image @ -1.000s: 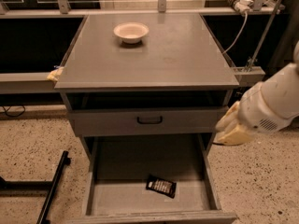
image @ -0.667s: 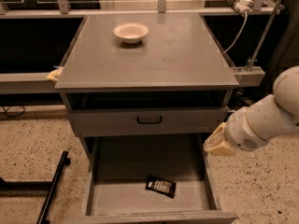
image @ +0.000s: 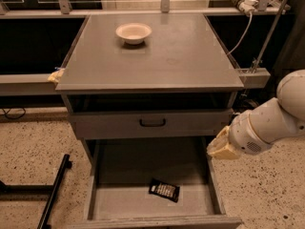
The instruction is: Pick rxbar chocolate from middle drawer and place on counter
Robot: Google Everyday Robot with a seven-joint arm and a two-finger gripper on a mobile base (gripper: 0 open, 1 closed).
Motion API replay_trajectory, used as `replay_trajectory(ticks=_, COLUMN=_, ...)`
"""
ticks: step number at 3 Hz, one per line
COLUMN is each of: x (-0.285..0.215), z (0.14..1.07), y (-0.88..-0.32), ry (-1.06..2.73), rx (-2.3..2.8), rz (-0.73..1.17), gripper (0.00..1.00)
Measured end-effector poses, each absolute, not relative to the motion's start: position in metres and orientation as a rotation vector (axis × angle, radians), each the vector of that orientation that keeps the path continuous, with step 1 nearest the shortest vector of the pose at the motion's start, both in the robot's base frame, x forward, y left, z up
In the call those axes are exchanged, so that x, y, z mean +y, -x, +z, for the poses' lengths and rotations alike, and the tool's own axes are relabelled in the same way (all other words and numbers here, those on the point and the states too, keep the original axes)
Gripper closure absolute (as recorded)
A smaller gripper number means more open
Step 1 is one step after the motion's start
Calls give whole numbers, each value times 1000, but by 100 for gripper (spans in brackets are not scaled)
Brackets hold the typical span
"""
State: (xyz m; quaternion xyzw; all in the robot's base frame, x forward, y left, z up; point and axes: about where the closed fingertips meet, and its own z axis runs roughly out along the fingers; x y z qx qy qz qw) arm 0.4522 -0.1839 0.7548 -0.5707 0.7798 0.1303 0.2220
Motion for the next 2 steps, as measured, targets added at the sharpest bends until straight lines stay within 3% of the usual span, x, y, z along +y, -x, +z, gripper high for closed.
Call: replay_trajectory(ticks=2, x=-160, z=619, y=-450, ry=1572, rx=2037, rz=488, gripper=100)
